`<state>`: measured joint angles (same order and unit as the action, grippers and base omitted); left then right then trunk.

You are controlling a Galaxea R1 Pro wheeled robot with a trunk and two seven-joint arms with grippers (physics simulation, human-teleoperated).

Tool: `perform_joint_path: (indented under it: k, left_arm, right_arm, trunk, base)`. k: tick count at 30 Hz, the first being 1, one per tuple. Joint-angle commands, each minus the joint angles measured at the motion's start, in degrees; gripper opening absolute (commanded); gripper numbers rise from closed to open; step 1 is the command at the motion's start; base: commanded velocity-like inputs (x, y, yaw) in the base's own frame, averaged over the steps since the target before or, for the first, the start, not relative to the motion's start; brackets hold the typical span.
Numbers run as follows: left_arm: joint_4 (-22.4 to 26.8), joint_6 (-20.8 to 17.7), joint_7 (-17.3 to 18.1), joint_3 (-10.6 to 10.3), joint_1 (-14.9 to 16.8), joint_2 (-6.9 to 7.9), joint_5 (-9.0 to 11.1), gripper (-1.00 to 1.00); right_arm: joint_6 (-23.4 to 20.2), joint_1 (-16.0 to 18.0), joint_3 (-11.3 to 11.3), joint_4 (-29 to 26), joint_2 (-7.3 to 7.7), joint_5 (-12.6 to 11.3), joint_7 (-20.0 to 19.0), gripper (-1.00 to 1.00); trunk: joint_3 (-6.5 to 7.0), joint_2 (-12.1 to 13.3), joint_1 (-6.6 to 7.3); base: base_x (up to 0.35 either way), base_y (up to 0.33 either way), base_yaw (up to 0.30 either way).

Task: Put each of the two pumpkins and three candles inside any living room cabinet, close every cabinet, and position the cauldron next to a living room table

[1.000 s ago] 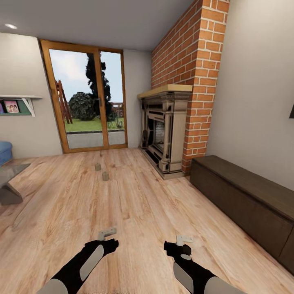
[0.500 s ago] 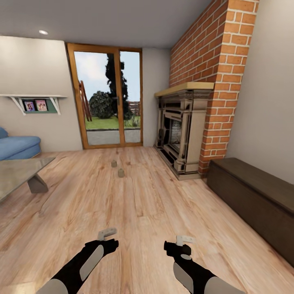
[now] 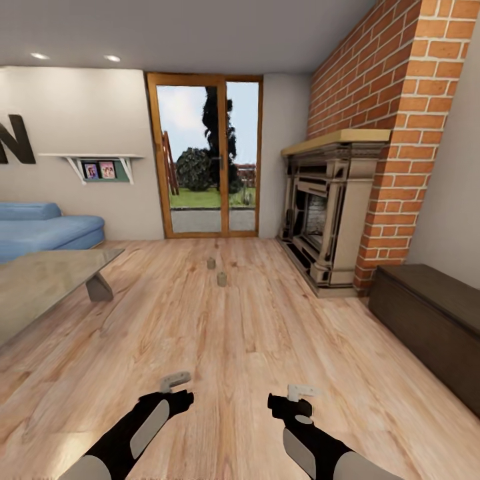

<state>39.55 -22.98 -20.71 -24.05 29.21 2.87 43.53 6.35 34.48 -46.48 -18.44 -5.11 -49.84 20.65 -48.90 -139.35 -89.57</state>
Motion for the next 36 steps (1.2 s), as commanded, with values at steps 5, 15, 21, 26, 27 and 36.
perform_joint_path:
  k: [5,15,21,26,27,36]
  left_arm:
    - [0.09,-0.04,-0.56,-0.39,0.05,0.04,0.59,1.0]
    - [0.09,-0.04,-0.56,-0.45,0.04,-0.04,0.59,1.0]
    - [0.13,0.03,-0.56,-0.53,0.05,-0.05,0.54,1.0]
    - [0.16,0.04,-0.56,-0.56,0.05,-0.05,0.49,1.0]
    - [0.17,0.04,-0.56,-0.56,0.06,-0.05,0.5,1.0]
    - [0.17,0.04,-0.56,-0.56,0.05,-0.08,0.5,1.0]
  right_arm:
    - [0.33,0.06,-0.48,-0.01,0.02,-0.61,0.26,1.0]
    - [0.33,0.06,-0.46,-0.01,0.02,-0.61,0.26,1.0]
    - [0.33,0.06,-0.46,-0.13,0.11,-0.61,0.25,1.0]
    - [0.37,0.06,-0.46,-0.39,0.42,-0.61,0.18,1.0]
    - [0.39,0.06,-0.46,-0.41,0.45,-0.61,0.18,1.0]
    - [0.42,0.06,-0.54,-0.39,0.62,-0.1,0.18,1.0]
  trunk:
    - [-0.24,-0.03,0.01]
    - [-0.6,-0.03,0.01]
    - [-0.83,-0.03,0.01]
    - [-0.92,-0.03,0.01]
    - [-0.92,-0.03,0.01]
    - [-0.93,-0.03,0.01]
  base:
    - [0.07,0.0,0.27]
    - [0.084,0.0,0.27]
    - [0.182,0.0,0.263]
    - [0.3,0.0,0.091]
    - [0.316,0.0,0.02]
    - [0.322,0.0,0.004]
